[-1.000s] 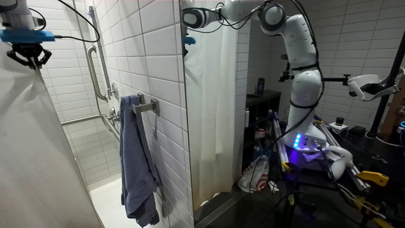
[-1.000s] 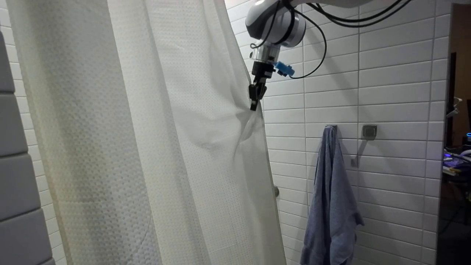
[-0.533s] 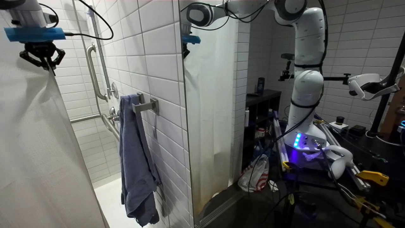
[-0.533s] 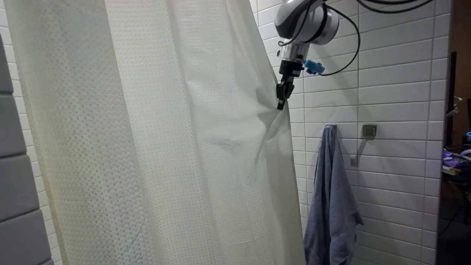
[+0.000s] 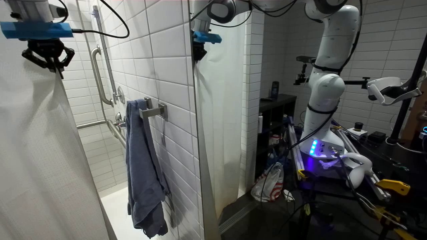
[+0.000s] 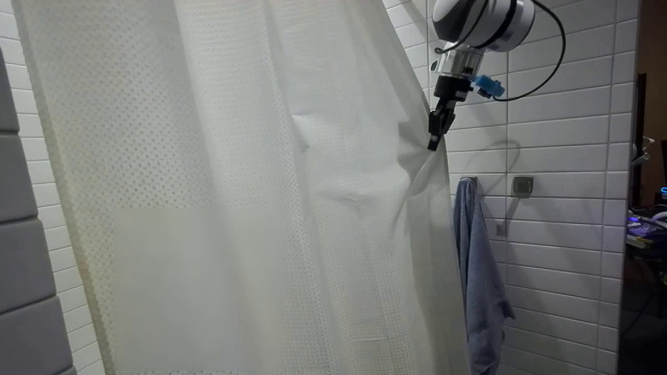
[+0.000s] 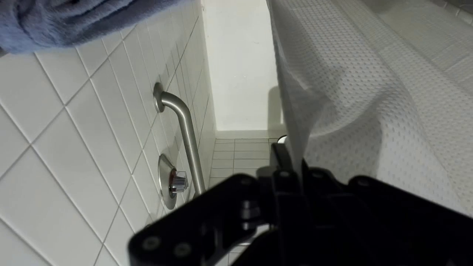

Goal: Close the shower curtain

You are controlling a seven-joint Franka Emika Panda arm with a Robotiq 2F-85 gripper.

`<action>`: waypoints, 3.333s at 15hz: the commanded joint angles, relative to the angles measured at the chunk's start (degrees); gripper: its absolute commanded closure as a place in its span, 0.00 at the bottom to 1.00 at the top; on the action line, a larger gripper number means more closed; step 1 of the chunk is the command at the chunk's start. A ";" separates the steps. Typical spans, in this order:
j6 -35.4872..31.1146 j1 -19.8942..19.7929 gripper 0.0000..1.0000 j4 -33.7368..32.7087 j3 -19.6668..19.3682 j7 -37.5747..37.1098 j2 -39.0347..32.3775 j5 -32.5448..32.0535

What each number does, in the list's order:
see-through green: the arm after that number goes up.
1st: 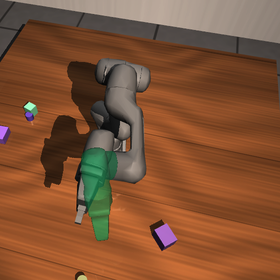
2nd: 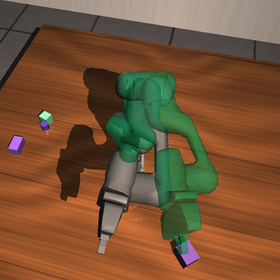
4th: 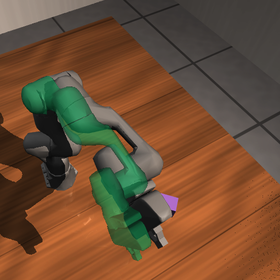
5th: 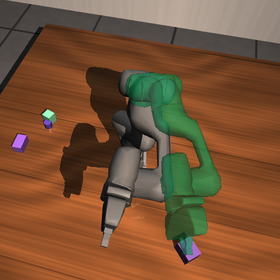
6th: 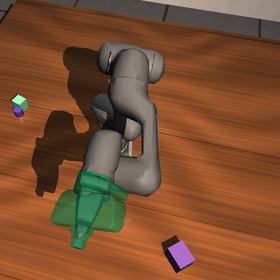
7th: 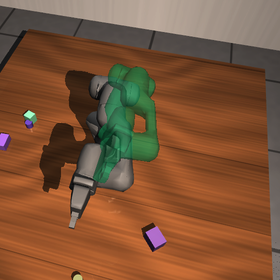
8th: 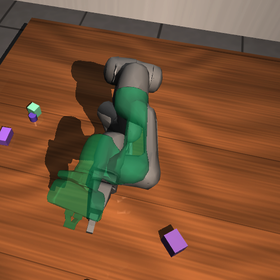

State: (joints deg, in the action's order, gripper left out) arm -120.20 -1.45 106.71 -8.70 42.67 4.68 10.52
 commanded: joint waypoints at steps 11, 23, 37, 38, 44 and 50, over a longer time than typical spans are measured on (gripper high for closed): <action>1.53 -0.81 0.99 5.69 -0.17 8.48 5.42 3.60; 1.64 -0.76 1.00 5.60 -0.20 8.77 5.33 3.72; 1.10 -0.45 1.00 5.77 -0.17 12.72 5.32 4.59; 1.38 -0.49 1.00 5.79 -0.17 12.74 5.35 4.64; 1.30 -0.45 1.00 6.09 -0.20 13.40 5.49 5.88; 1.26 -0.64 0.99 5.98 0.03 12.15 5.23 5.26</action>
State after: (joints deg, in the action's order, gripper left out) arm -119.07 -1.97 112.81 -8.77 54.83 9.95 15.78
